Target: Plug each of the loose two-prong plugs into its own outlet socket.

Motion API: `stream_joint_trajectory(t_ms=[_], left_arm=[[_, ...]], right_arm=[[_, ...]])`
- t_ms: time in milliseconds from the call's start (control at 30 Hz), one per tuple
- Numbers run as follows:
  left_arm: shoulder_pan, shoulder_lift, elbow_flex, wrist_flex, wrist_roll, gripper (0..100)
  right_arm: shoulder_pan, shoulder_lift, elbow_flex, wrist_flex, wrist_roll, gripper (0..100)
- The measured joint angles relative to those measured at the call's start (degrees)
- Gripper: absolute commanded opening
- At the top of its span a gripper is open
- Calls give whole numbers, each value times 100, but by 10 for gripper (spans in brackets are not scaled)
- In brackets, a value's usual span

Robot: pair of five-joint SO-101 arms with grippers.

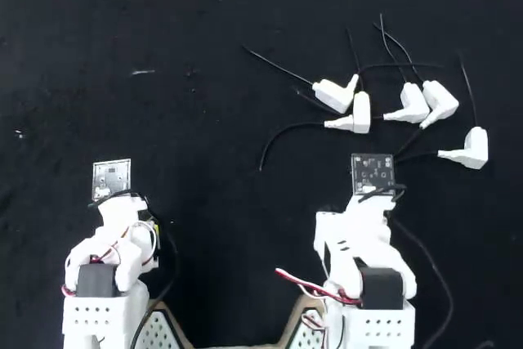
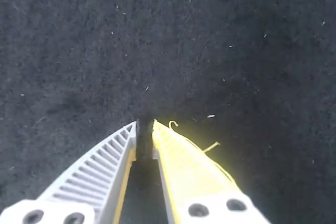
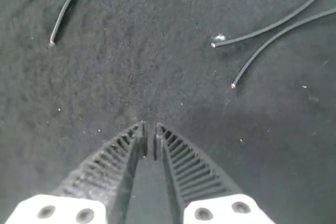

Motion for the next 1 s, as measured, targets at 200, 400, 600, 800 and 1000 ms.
stream_joint_trajectory(t_ms=[200, 400, 600, 800, 1000], left_arm=[[-519, 18, 18, -62, -18, 62], [-1011, 26, 53, -62, -26, 62], [-1160, 26, 53, -62, -18, 62], [-1169, 26, 53, -62, -18, 62], [-1169, 26, 53, -62, -18, 62]], right_arm=[[97, 0, 844, -615, 0, 15], [97, 0, 905, -492, 0, 12], [97, 0, 905, -492, 0, 12], [88, 0, 905, -492, 0, 12], [53, 0, 905, -492, 0, 12]])
